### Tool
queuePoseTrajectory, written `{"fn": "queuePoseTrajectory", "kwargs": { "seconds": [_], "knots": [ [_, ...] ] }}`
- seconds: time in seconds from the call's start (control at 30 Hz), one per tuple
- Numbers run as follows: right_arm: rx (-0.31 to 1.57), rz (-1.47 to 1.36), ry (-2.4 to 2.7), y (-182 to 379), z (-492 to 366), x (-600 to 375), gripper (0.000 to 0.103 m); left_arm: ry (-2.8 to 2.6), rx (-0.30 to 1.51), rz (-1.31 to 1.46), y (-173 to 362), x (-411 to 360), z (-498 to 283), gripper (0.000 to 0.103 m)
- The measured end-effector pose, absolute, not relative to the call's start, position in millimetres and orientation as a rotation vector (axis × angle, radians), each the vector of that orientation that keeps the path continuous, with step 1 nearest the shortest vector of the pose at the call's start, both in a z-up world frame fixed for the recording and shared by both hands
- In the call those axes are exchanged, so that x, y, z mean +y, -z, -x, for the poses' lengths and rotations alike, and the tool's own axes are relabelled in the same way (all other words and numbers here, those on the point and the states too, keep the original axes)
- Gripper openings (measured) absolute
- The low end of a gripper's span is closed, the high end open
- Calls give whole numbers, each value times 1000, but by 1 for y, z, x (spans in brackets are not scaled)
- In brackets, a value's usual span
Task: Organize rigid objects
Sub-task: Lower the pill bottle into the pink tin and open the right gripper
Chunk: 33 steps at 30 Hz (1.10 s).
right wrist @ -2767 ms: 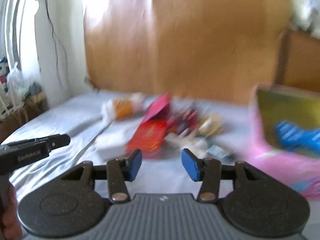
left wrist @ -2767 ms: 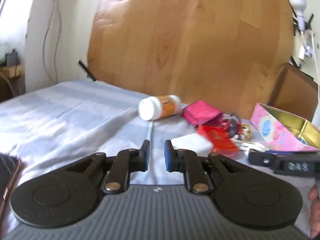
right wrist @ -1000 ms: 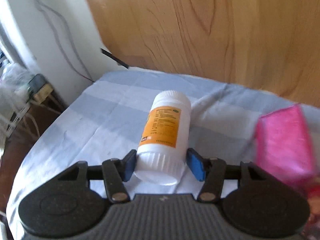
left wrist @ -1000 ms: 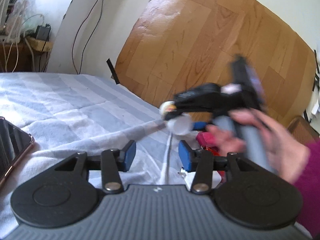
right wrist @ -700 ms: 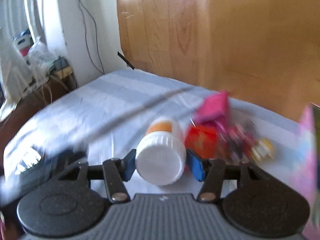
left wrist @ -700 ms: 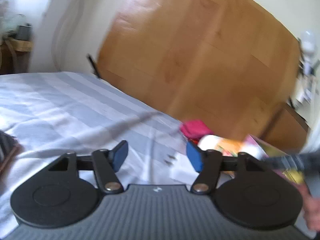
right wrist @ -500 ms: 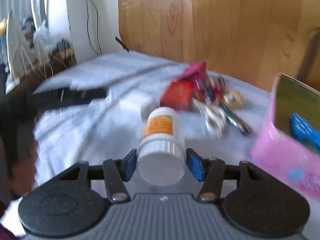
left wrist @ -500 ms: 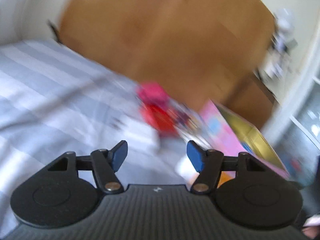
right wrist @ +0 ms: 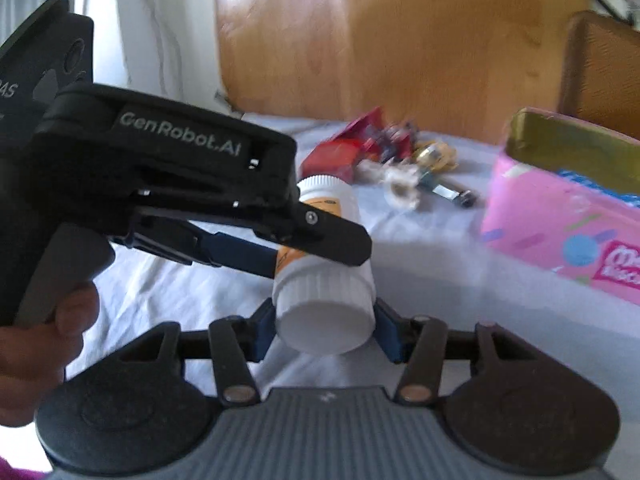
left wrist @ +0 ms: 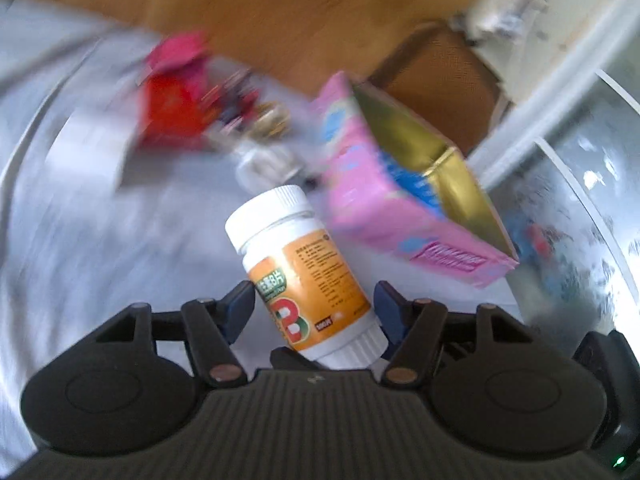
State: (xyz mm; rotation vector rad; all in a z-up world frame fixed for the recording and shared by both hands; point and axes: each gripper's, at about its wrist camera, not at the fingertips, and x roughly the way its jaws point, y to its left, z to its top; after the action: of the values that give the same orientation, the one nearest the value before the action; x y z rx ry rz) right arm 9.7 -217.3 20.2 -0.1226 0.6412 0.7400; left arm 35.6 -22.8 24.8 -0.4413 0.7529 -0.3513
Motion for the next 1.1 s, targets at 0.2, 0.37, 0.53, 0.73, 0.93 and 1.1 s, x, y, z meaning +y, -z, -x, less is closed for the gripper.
{"fn": "queuePoseTrajectory", "kwargs": {
  "seconds": [0.2,0.37,0.53,0.73,0.93,1.1],
  "knots": [
    [416,77,-579,-64,-24,-258,50,482,599,278,-85,-89,-75,67],
    [403,-33,-448,-74,-78,-298,50,551,591,232,-81,-138,-139,67],
    [488,-70,-357,-55,-128,-308,51,495,619,198,-63,-160,-172,65],
    [485,-76,-296,-44,-137,-310,55,441,606,152,-63,-144,-162,65],
    [389,-176,-293,-58,-99,-330,55,407,503,163,-69,-77,-92,65],
    [367,-207,-401,-67,-74,-318,54,285,473,193,-46,-4,-32,65]
  ]
}}
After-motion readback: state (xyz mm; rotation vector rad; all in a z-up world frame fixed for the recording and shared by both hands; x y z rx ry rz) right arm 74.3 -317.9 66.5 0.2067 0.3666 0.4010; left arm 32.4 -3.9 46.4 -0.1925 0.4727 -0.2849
